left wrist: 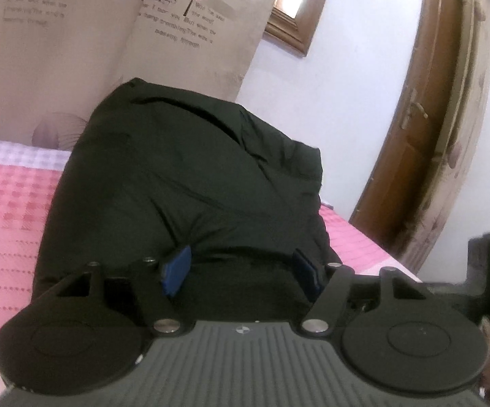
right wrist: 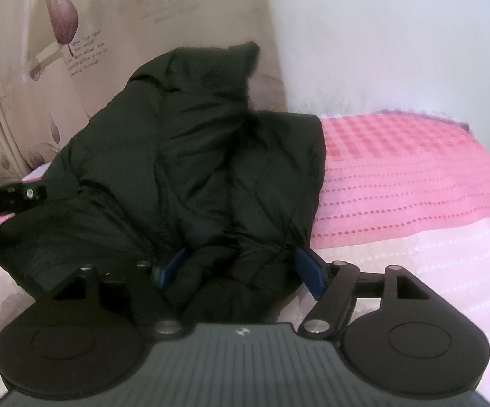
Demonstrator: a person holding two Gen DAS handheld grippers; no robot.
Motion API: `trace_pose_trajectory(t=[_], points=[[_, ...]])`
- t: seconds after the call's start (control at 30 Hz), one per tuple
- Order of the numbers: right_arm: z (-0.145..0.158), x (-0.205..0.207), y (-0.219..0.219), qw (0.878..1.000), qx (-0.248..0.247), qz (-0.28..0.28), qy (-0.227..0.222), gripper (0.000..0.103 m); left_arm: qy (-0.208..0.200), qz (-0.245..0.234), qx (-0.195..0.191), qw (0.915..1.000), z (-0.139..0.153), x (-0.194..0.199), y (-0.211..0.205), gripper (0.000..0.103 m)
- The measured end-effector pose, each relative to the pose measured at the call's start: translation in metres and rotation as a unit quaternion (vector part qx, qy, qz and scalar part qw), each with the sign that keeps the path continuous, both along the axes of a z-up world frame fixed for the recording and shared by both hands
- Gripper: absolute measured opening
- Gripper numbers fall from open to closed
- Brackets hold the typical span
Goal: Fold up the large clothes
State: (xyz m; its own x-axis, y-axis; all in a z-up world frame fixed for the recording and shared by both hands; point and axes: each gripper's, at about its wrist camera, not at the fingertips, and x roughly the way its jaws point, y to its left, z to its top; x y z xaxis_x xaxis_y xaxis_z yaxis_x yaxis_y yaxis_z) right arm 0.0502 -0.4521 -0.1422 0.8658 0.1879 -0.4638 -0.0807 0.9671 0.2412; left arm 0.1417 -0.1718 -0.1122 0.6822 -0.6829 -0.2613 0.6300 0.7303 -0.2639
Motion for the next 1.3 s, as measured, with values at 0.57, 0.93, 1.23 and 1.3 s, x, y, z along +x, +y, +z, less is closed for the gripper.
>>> trace_pose_trajectory(t=[0.57,0.93,1.23,1.3], points=[[0.167,0.112,0.123,0.971,-0.156,0.149,-0.106,0.032,0.010,-0.015,-0.015,0.9997,-0.003,0.001,0.004,0.067],[0.096,0.220,0.110,0.982,-0.136,0.124,0.033,0.027,0.007,-0.035,-0.031,0.9989,-0.007,0.003,0.010,0.067],[0.058,0.247,0.083,0.991,-0.041,0.106,0.073,0.027,0.006,-0.048,-0.040,0.9980,-0.007,0.004,0.011,0.067],[0.052,0.249,0.085,0.991,-0.042,0.104,0.072,0.027,0.008,-0.049,-0.039,0.9980,-0.008,0.004,0.011,0.066]])
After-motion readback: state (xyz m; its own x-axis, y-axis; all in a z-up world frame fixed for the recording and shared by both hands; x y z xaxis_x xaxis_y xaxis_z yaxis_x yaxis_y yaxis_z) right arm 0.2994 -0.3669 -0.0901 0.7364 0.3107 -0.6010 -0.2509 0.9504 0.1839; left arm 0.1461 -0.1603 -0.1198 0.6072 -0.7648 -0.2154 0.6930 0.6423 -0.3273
